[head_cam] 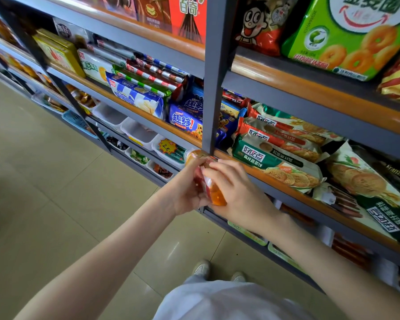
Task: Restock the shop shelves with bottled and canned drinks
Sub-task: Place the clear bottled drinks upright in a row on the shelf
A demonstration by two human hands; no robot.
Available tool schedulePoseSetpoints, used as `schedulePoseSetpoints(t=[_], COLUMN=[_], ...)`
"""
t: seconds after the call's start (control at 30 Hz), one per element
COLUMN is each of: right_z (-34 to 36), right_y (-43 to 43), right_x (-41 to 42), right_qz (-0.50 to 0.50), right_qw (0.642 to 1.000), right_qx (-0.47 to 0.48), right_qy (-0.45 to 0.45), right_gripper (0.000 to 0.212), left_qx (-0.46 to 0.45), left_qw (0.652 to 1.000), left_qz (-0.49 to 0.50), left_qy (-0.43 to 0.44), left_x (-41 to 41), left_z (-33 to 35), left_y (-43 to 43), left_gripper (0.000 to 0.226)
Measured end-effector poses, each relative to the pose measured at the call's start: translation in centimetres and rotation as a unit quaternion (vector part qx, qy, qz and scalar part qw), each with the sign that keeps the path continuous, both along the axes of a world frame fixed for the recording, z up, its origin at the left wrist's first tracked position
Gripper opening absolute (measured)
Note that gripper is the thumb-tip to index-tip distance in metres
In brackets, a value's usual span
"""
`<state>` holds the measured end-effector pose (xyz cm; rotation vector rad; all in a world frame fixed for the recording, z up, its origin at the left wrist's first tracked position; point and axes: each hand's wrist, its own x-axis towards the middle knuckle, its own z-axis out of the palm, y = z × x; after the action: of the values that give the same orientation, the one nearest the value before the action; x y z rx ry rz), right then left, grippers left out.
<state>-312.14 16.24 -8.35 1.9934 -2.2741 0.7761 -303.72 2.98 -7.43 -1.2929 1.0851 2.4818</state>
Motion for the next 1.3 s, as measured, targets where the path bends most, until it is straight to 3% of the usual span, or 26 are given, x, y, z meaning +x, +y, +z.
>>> schedulePoseSetpoints(t=[0.1,0.2,0.27,0.3,0.33,0.43,0.53,0.63,0.77,0.93,1.0,1.17,1.23,1.3], right_z=[2.0,3.8,4.2,4.4,5.1,8.1,11.4,15.0,19.9,26.6,29.6,36.2,38.3,39.8], right_y=[0.4,1.1,1.3,1.3,1.3,0.9,0.1,0.1,2.1,6.3,8.4,13.6,15.0,16.1], right_x=[-1.2,-1.7,-1.9,-2.2,-2.5,-3.3,-3.2,-3.6,-5.1,-6.2,-6.4,-8.2,-9.0,-10.4], right_qz=[-0.108,-0.144,-0.127,-0.116,-0.104,-0.077,-0.068,-0.087,-0.116,-0.122,-0.114,-0.1,-0.126,-0.16], right_qw=[0.963,0.855,0.79,0.786,0.802,0.895,0.937,0.956,0.951,0.928,0.916,0.884,0.874,0.867], right_qx=[-0.061,-0.095,-0.119,-0.104,-0.068,0.041,0.022,-0.033,-0.129,-0.276,-0.341,-0.454,-0.469,-0.471], right_qy=[-0.237,-0.49,-0.588,-0.599,-0.585,-0.438,-0.342,-0.28,-0.258,-0.217,-0.178,-0.041,0.012,0.032], right_gripper=[0.065,0.057,0.054,0.053,0.051,0.047,0.063,0.066,0.06,0.057,0.059,0.062,0.066,0.068], left_qx=[-0.004,0.036,0.027,-0.007,-0.058,-0.263,-0.473,-0.609,-0.698,-0.63,-0.673,-0.847,-0.881,-0.901], left_qw=[0.999,0.988,0.975,0.973,0.973,0.944,0.858,0.772,0.68,0.659,0.585,0.293,0.212,0.157], left_qz=[-0.014,0.009,0.043,0.055,0.061,0.014,-0.084,-0.111,-0.121,-0.06,-0.018,0.061,0.084,0.093], left_qy=[0.042,0.15,0.215,0.223,0.217,0.199,0.185,0.144,0.191,0.407,0.453,0.439,0.415,0.394], left_x=[1.2,1.9,1.5,1.3,1.2,1.0,0.2,-1.6,-3.7,-6.8,-8.3,-13.3,-15.6,-17.9], left_z=[-0.8,-0.4,0.9,1.9,3.1,7.0,11.8,16.2,22.3,28.9,31.2,36.5,38.1,39.2], left_y=[-0.5,-0.4,-0.3,-0.4,-0.6,-1.8,-2.1,-1.3,-0.1,1.0,1.7,2.6,3.1,3.6], left_gripper=[0.057,0.068,0.075,0.071,0.065,0.06,0.062,0.074,0.07,0.037,0.029,0.042,0.045,0.048])
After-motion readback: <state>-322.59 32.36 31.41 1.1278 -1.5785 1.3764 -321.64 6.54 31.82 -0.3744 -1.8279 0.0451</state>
